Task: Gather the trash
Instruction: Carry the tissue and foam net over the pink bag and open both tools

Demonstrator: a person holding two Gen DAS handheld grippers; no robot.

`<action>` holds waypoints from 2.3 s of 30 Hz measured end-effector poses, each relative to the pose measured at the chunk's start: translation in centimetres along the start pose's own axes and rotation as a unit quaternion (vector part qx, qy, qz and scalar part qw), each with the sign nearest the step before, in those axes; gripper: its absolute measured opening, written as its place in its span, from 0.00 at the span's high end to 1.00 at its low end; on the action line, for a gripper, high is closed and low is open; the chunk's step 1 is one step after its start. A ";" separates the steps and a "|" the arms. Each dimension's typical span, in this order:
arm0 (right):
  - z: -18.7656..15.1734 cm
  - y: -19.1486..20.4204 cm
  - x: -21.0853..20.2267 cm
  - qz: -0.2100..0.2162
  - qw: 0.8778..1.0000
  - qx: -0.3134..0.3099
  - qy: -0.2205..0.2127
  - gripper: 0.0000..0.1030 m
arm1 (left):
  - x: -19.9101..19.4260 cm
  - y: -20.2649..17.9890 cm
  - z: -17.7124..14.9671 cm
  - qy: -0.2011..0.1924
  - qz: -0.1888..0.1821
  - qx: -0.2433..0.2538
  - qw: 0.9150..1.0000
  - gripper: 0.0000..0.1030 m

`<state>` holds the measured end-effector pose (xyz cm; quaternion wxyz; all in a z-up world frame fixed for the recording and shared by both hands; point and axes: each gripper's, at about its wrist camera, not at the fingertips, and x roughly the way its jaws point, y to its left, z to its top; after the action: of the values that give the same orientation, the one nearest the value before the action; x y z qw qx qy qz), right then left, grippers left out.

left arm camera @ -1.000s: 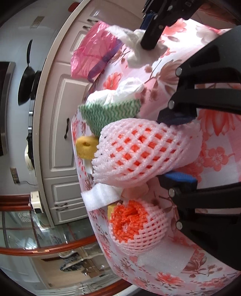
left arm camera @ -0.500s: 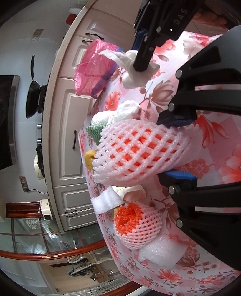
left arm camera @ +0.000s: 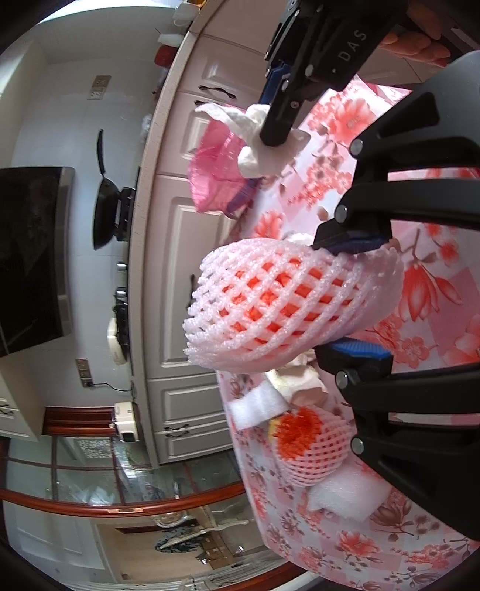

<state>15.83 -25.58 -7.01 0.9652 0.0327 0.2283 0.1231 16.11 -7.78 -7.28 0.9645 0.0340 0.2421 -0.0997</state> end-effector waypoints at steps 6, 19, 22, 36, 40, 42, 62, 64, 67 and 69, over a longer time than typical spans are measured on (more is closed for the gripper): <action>0.4 -1.1 -0.6 -0.015 1.000 0.006 -0.010 0.73 | -0.2 -1.1 1.1 -0.019 -0.008 0.015 1.000 0.64; 2.0 -5.3 -1.3 -0.076 0.996 0.017 -0.036 0.73 | 2.4 -4.8 4.6 -0.045 -0.049 0.051 0.996 0.64; 2.3 -6.3 -1.4 -0.090 0.995 0.019 -0.041 0.73 | 3.2 -6.1 5.7 -0.052 -0.061 0.054 0.995 0.64; 4.1 -13.4 0.3 -0.142 0.988 0.043 -0.043 0.73 | 9.0 -11.8 9.5 -0.044 -0.114 0.087 0.989 0.64; 5.1 -15.7 1.0 -0.154 0.986 0.051 -0.046 0.73 | 11.4 -13.5 11.7 -0.045 -0.127 0.089 0.987 0.64; 5.7 -16.9 1.5 -0.161 0.985 0.052 -0.047 0.72 | 12.5 -14.3 12.7 -0.044 -0.133 0.085 0.986 0.64; 9.0 -26.1 8.1 -0.151 0.986 0.064 -0.023 0.64 | 26.3 -19.9 17.6 -0.002 -0.186 0.071 0.980 0.48; 8.9 -26.3 8.7 -0.151 0.986 0.065 -0.018 0.48 | 27.4 -19.9 17.6 0.001 -0.181 0.070 0.981 0.42; 8.6 -26.4 8.8 -0.156 0.985 0.065 -0.016 0.46 | 28.3 -19.3 17.5 0.008 -0.177 0.059 0.982 0.38; 8.3 -26.4 8.7 -0.160 0.985 0.067 -0.013 0.46 | 28.4 -18.8 17.3 0.009 -0.181 0.055 0.982 0.35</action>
<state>32.96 -48.97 -6.51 0.9710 0.0618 0.2257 -0.0488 44.64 -33.14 -5.85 0.9249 0.0432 0.2476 -0.2854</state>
